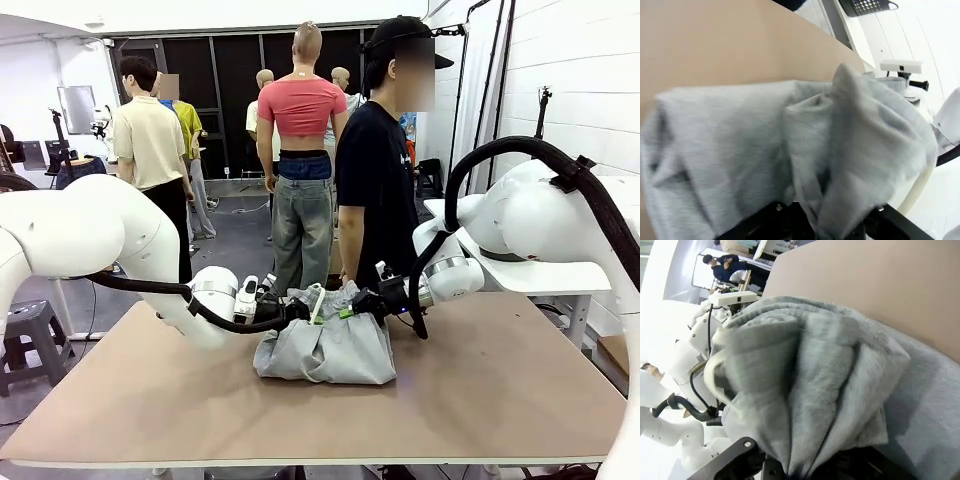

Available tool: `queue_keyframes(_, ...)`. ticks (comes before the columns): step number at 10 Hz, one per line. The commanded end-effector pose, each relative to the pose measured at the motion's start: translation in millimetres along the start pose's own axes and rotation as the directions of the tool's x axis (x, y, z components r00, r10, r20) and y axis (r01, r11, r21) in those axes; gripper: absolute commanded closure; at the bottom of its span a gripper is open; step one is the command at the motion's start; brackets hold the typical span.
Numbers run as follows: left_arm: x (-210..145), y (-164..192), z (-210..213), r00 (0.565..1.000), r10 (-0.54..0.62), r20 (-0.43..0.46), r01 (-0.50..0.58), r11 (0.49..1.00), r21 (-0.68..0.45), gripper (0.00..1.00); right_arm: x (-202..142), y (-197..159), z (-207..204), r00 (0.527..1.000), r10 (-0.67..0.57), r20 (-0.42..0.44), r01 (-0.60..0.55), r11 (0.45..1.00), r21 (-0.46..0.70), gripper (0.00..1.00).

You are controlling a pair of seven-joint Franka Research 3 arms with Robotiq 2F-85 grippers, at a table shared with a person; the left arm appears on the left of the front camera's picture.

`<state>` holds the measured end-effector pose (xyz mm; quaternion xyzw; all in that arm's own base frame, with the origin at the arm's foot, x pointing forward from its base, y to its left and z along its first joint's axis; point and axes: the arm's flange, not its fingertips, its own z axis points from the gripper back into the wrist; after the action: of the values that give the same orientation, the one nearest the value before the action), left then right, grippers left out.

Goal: Fold the training pants.
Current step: Fold the Training pants in half.

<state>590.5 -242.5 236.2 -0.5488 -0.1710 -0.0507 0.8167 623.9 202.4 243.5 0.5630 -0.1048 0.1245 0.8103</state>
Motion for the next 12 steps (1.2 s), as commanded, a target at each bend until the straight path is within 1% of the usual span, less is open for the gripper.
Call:
queue_keyframes(1, 13.6, 10.9, 17.1, 0.999, 0.024, 0.021, -0.025, 0.998, 0.062, 0.43, 11.0, -2.7, 18.0, 1.000, -0.029, 0.003, 0.029, 0.998, -0.063, 0.41)
queue_keyframes(3, 15.0, 6.6, 29.9, 0.999, 0.014, 0.037, -0.017, 0.997, 0.073, 0.03, 10.7, 2.7, 36.1, 0.999, -0.044, 0.017, 0.046, 0.991, -0.126, 0.01)
queue_keyframes(4, 14.8, -0.6, 41.3, 0.999, -0.002, 0.051, -0.003, 0.997, 0.082, 0.00, 11.8, 7.8, 49.5, 0.999, -0.041, 0.020, 0.044, 0.986, -0.160, 0.00)
queue_keyframes(6, 15.7, -20.2, 86.4, 0.994, -0.048, 0.097, 0.033, 0.988, 0.150, 0.00, 14.5, 26.7, 77.3, 0.999, -0.008, 0.037, 0.017, 0.970, -0.243, 0.00)
queue_keyframes(7, 12.9, -34.5, 114.0, 0.989, -0.080, 0.125, 0.054, 0.979, 0.196, 0.00, 12.6, 42.8, 94.5, 1.000, 0.015, 0.026, -0.007, 0.956, -0.293, 0.00)
queue_keyframes(9, 6.4, -59.0, 150.5, 0.973, -0.142, 0.180, 0.101, 0.970, 0.219, 0.00, 8.3, 69.8, 116.2, 0.997, 0.072, 0.035, -0.057, 0.946, -0.319, 0.00)
queue_keyframes(10, 2.8, -65.4, 161.6, 0.967, -0.158, 0.200, 0.115, 0.970, 0.213, 0.00, 5.8, 76.6, 118.1, 0.995, 0.095, 0.032, -0.079, 0.943, -0.323, 0.00)
queue_keyframes(11, -1.0, -67.5, 165.5, 0.962, -0.163, 0.219, 0.122, 0.974, 0.191, 0.00, 22.4, 58.5, 112.9, 0.997, 0.075, 0.034, -0.062, 0.956, -0.287, 0.00)
queue_keyframes(12, -0.5, -62.1, 162.0, 0.962, -0.145, 0.232, 0.120, 0.986, 0.119, 0.00, 22.4, 58.5, 112.9, 0.997, 0.075, 0.034, -0.062, 0.956, -0.287, 0.00)
